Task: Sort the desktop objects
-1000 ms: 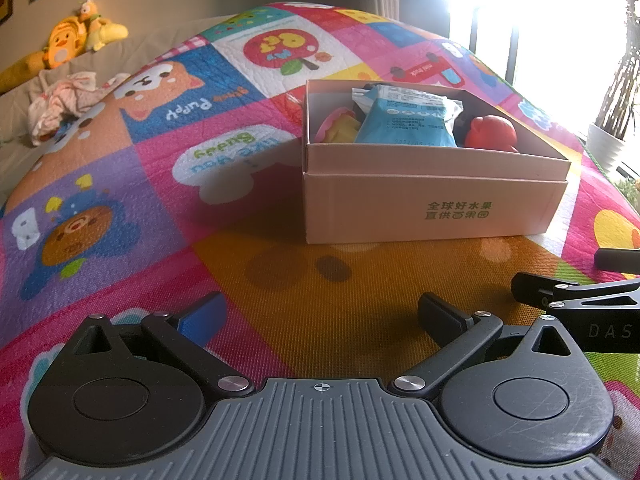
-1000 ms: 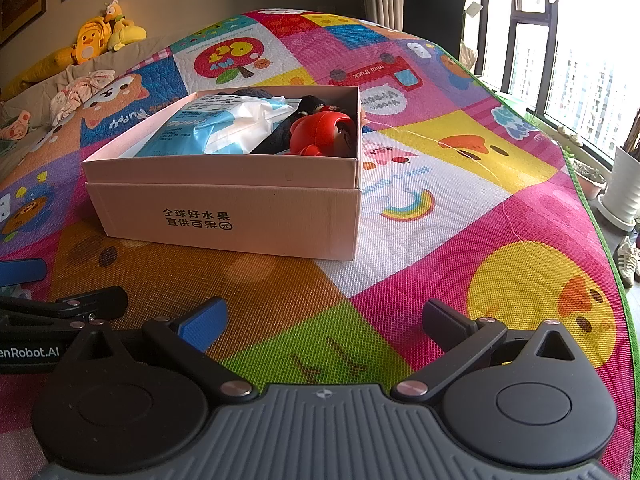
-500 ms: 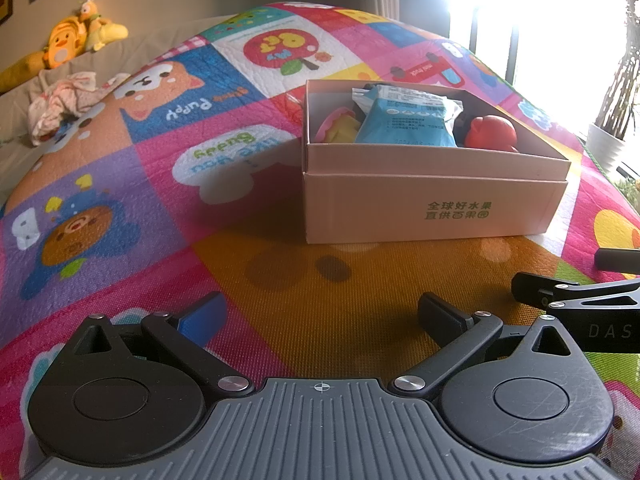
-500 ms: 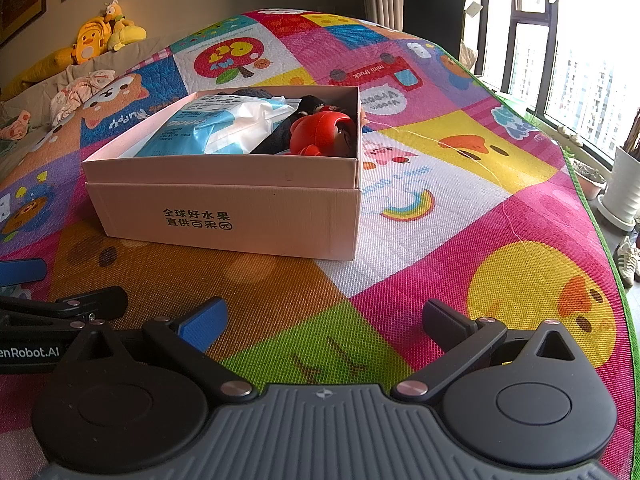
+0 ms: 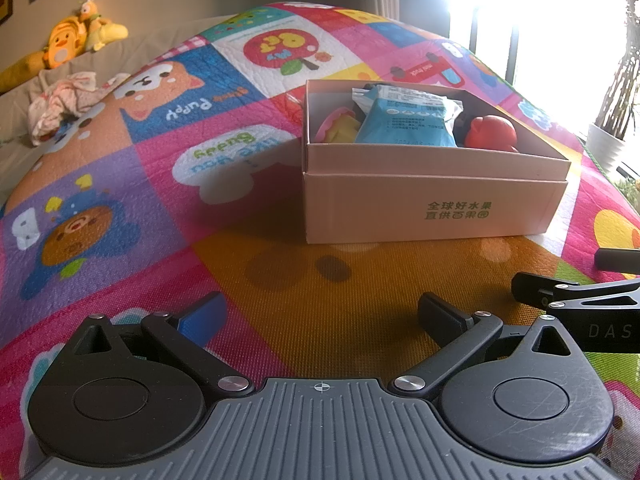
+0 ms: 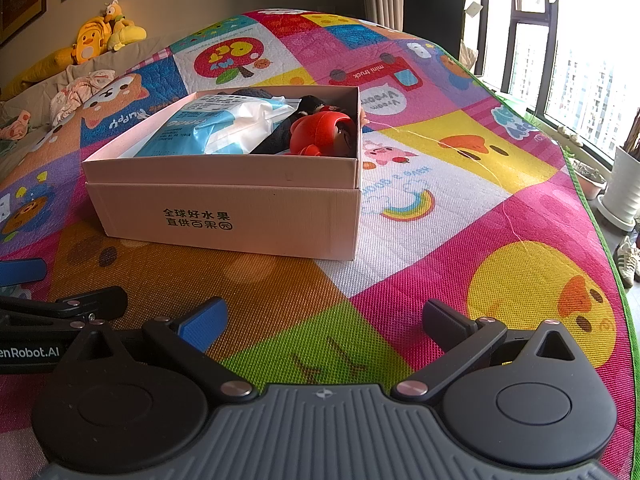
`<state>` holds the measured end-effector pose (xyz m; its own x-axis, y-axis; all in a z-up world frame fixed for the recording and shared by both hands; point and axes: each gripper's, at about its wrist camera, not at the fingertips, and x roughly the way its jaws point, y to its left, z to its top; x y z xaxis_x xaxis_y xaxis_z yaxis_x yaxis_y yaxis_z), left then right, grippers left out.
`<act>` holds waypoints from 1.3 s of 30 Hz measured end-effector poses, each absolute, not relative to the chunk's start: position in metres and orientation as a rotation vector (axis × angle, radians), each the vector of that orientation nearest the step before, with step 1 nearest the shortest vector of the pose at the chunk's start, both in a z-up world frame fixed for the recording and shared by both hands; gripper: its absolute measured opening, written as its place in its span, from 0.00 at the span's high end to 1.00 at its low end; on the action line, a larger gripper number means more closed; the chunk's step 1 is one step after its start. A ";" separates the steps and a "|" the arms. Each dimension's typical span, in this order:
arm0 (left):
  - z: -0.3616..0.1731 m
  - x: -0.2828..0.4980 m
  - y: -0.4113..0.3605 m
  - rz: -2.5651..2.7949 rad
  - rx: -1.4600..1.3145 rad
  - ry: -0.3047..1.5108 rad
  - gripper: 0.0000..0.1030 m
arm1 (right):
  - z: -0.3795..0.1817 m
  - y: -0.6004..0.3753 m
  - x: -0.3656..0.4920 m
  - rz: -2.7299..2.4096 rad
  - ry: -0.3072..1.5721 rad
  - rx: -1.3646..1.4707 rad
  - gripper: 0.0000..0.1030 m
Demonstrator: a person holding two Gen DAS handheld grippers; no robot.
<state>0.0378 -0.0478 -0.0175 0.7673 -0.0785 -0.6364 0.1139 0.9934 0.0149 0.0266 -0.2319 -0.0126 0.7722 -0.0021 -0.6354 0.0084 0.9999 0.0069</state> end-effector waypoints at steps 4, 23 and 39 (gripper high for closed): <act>-0.017 0.038 -0.048 -0.104 0.054 0.688 0.00 | -0.013 -0.231 0.027 -0.006 0.688 0.010 0.00; -0.017 0.041 -0.042 -0.127 0.051 0.689 0.00 | -0.013 -0.232 0.027 -0.005 0.689 0.010 0.00; -0.014 0.045 -0.042 -0.104 0.048 0.724 0.00 | -0.013 -0.233 0.027 -0.006 0.688 0.009 0.00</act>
<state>0.0454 -0.0422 -0.0141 0.7445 -0.0788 -0.6629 0.1119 0.9937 0.0074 0.0269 -0.2325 -0.0127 0.7724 -0.0021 -0.6351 0.0081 0.9999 0.0066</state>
